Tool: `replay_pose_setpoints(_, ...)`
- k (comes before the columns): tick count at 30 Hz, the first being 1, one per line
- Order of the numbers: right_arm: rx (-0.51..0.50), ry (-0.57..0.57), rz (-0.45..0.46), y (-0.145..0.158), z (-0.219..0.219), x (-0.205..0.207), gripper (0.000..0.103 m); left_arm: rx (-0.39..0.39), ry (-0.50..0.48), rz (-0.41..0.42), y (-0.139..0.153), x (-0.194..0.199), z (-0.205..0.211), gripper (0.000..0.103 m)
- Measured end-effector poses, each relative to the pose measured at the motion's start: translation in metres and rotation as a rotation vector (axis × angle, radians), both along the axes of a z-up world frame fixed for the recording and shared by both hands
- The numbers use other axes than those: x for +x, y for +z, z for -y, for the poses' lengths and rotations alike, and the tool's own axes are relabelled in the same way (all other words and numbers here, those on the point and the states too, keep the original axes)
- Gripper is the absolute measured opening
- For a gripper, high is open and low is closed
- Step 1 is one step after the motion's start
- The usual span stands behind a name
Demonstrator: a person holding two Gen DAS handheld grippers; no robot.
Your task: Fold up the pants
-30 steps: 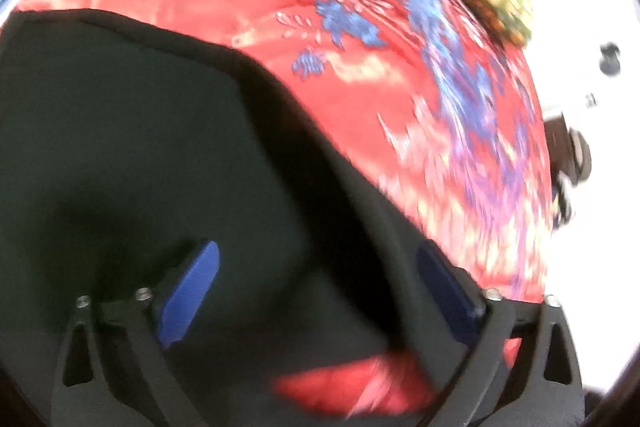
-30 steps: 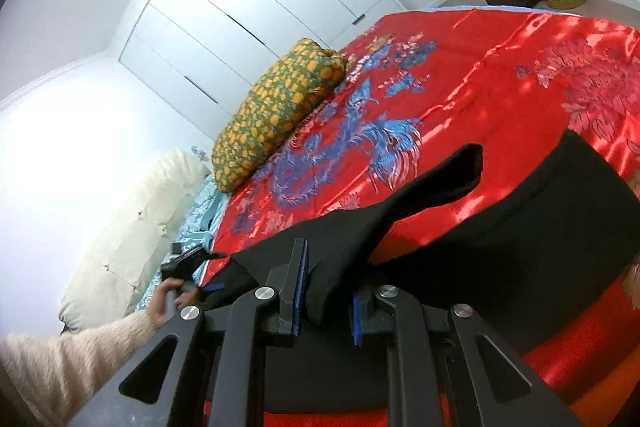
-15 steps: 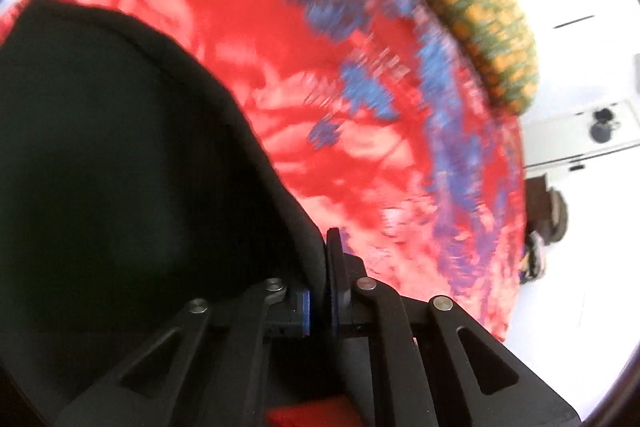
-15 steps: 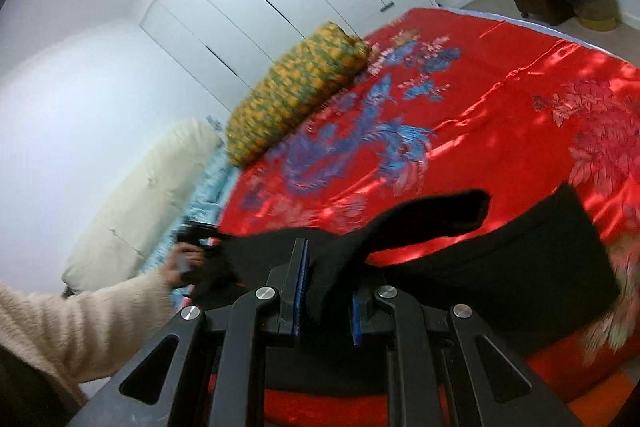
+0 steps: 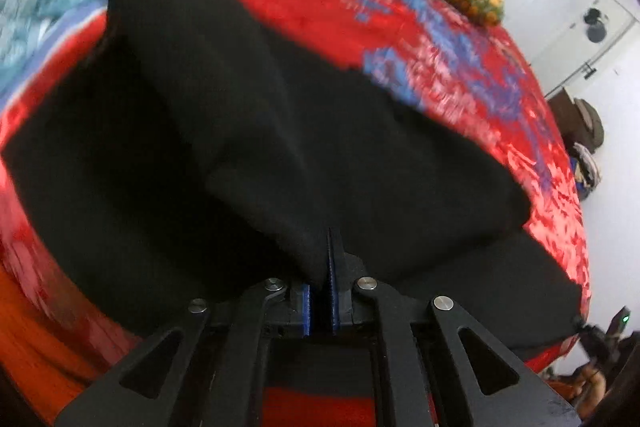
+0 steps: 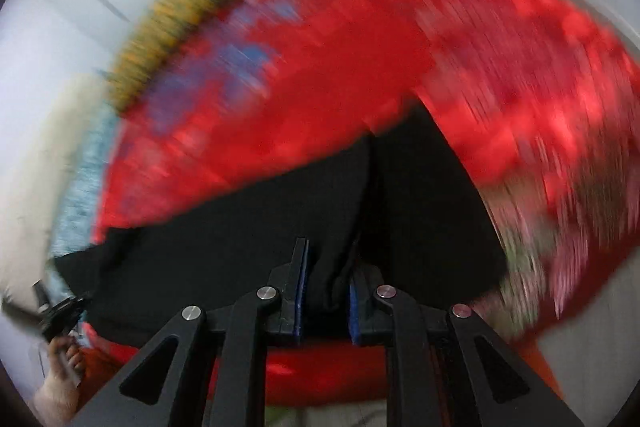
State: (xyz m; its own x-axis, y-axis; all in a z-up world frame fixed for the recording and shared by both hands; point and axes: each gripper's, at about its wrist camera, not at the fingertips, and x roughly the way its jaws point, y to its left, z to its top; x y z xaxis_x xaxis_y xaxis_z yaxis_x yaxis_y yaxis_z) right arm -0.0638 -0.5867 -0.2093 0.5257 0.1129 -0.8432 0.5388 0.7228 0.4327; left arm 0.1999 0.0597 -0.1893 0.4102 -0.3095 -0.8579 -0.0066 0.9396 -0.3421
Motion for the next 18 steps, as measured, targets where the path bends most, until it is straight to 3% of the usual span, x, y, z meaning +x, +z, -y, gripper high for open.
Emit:
replay_pose_setpoints(5,-0.057,0.008,-0.006,0.014,0.005,-0.007,0.017,-0.006,-0.031,0.068,0.026,-0.001,0.012,0.006)
replay_pose_setpoints(9,-0.147,0.004,0.078,0.049,0.013,-0.011,0.017,-0.040,-0.050,0.101,0.041,-0.019,0.028,0.005)
replay_pose_setpoints(13,-0.100,-0.007,-0.113,0.010,0.031,-0.010,0.017,0.038,-0.116,-0.001,0.004,-0.028,0.046,0.005)
replay_pose_setpoints(15,-0.067,-0.024,-0.118,0.007,0.037,-0.010,0.016,0.003,-0.082,-0.062,-0.009,-0.030,0.037,0.005)
replay_pose_setpoints(18,-0.109,-0.005,-0.123,0.016,0.033,-0.005,0.016,0.000,-0.083,-0.043,0.001,-0.031,0.036,0.005)
